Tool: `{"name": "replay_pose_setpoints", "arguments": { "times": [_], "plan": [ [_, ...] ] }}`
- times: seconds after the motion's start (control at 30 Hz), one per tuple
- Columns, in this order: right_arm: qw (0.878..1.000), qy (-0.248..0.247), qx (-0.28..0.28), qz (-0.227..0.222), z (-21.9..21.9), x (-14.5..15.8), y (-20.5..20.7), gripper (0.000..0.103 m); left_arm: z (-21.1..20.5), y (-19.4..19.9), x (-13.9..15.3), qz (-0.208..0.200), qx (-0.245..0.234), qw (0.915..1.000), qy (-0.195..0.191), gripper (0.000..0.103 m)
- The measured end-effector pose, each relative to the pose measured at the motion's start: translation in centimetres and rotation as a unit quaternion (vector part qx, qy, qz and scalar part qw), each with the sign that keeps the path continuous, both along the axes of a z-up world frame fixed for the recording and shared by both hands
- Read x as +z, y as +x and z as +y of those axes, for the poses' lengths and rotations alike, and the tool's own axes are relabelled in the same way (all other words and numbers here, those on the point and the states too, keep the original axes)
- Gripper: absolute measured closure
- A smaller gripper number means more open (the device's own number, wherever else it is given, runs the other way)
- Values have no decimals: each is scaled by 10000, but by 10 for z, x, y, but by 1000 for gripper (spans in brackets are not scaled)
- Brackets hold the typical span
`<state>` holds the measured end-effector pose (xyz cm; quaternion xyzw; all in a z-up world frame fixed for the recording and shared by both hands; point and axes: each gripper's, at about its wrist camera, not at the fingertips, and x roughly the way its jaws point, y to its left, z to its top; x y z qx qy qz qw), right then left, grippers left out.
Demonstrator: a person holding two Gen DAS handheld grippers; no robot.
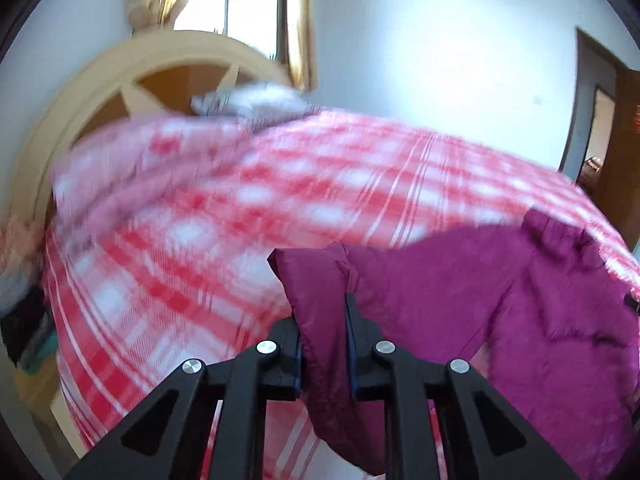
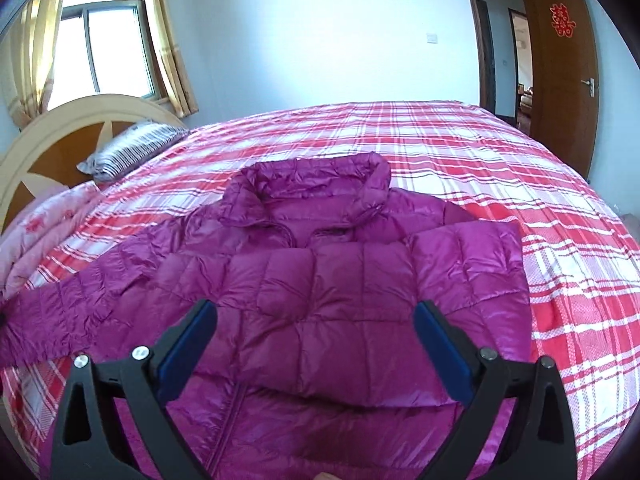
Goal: Fold large clothes
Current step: 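Grasp the other sleeve cuff with the left tool and lift it, then carry the sleeve with the left tool across the jacket body and release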
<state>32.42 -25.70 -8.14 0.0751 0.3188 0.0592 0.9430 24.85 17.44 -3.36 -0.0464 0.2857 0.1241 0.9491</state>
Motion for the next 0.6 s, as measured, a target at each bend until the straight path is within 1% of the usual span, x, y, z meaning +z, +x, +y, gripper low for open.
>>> {"name": "replay_pose_setpoints", "arguments": {
  "times": [0.03,0.1,0.13,0.23,0.33,0.37,0.43,0.5,0.6],
  "plan": [
    [10000,23,-3,-10,-2,-1,-1,2,-4,2,9,-99,-53,9999,22,87],
    [9999,77,-32,-67,-7,1,-6,2,-24,14,38,-378,-302,9988,91,87],
    [9999,91,-37,-85,-9,2,-9,2,-33,18,46,-464,-381,9981,125,87],
    [9996,175,-136,-172,-21,5,-16,2,-80,33,78,-773,-855,9927,344,87],
    [9992,246,-269,-168,-36,5,-19,2,-122,46,95,-914,-1274,9870,367,87],
    [9990,250,-327,-166,-42,4,-20,2,-142,51,101,-968,-1449,9841,354,87],
    [9985,289,-433,-164,-53,2,-24,2,-168,59,104,-1004,-1711,9795,341,87],
    [9974,359,-597,-175,-66,0,-30,2,-207,68,104,-1003,-2052,9727,415,87],
    [9959,384,-798,-199,-82,-5,-38,2,-253,79,88,-804,-2448,9651,472,87]
  ]
}}
